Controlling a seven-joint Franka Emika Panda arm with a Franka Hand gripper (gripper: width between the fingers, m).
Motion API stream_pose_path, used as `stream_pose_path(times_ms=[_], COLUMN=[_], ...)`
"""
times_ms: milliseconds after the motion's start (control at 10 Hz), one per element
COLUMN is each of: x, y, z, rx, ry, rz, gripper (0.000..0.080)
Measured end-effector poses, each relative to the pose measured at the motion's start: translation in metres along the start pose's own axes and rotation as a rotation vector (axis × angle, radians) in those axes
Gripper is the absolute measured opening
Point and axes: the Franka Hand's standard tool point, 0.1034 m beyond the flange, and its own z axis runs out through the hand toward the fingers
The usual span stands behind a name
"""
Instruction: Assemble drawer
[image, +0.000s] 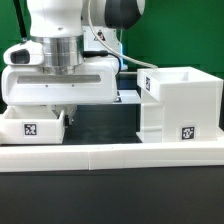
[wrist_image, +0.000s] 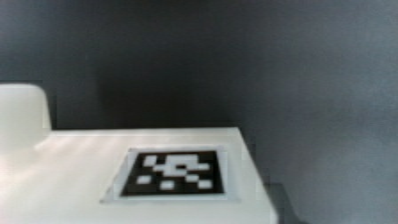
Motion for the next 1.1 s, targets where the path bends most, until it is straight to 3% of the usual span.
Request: stream_pose_path(times_ms=[400,500,700,800,1100], x=[0.000,-0.001,-0.007,-0.007,-0.008], y=[0.000,-0.004,-0.028,-0.030,-0.029], z=[0.000,-0.002,-0.021,-0.026,-0.024], rx=[0.000,0.002,0.023,0.031,0.029], ry=[0.000,-0.006,-0.018,-0.021,-0.022], rz=[0.000,-0.003,-0.046,-0.061,-0.083], gripper=[0.0041,0.0041,0.0042,0.0042,0.0042])
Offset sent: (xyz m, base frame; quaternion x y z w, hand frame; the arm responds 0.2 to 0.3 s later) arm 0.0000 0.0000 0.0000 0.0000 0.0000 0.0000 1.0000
